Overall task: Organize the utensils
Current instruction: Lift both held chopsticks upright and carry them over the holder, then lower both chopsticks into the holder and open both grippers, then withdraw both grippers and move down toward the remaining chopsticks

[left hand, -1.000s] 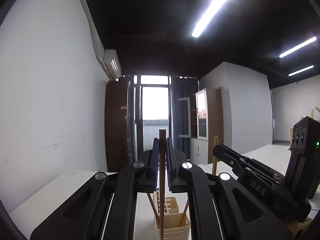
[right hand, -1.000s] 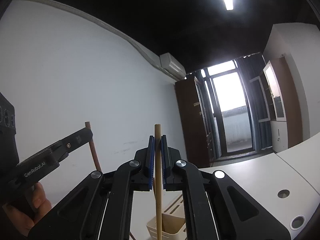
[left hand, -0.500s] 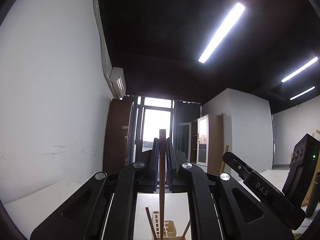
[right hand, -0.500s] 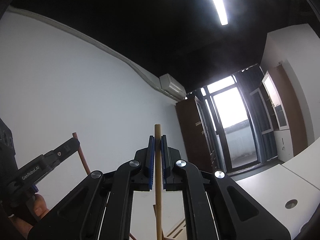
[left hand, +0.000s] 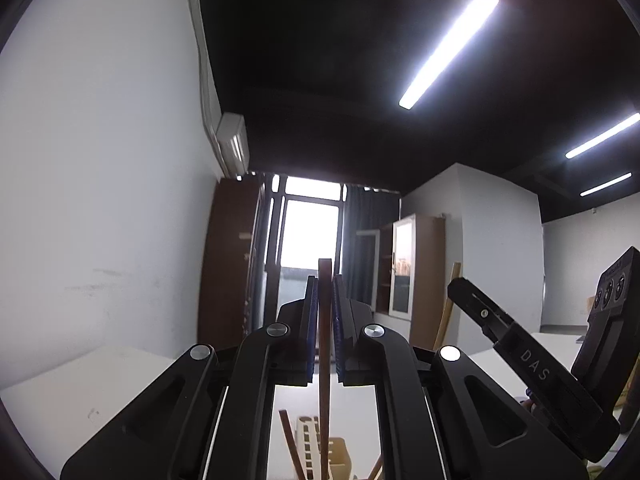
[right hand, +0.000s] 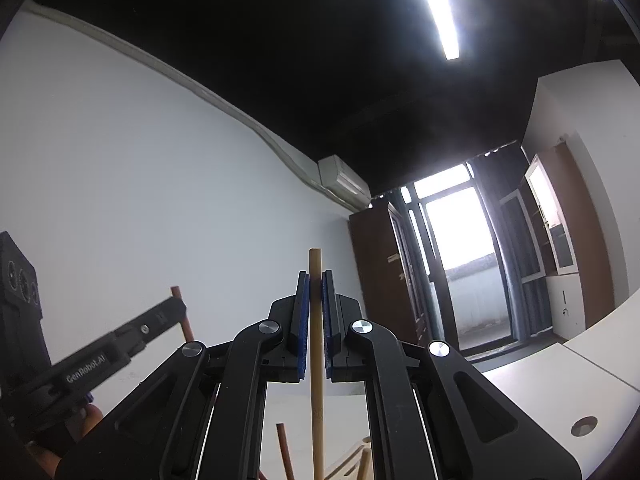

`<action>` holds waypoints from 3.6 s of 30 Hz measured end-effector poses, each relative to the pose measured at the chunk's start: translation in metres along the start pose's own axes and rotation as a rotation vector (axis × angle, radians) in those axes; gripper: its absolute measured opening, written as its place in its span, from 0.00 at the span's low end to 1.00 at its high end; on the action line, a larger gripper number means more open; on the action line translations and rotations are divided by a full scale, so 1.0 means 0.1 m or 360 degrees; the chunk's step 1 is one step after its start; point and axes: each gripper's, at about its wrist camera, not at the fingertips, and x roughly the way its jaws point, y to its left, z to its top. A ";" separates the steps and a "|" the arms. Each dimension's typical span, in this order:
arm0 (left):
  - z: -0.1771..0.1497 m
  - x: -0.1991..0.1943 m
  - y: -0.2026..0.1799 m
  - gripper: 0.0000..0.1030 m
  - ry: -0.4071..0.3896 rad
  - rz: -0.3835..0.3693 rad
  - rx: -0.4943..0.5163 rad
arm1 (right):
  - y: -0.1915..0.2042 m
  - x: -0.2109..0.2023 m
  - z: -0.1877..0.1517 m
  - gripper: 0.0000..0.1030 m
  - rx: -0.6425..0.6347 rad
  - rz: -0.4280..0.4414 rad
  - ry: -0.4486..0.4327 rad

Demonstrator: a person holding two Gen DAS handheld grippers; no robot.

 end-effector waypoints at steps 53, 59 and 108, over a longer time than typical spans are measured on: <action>-0.45 0.37 0.49 0.20 0.0592 -0.0050 -0.0072 | -0.06 0.15 -0.45 0.26 -0.0080 -0.0116 0.0563; -0.40 0.32 0.55 0.24 0.0585 -0.0048 -0.0106 | -0.08 0.12 -0.46 0.26 -0.0076 -0.0157 0.0576; -0.93 -0.46 0.49 0.51 0.1121 0.0062 -0.0035 | 0.17 -0.60 -0.91 0.50 -0.0056 -0.0371 0.1158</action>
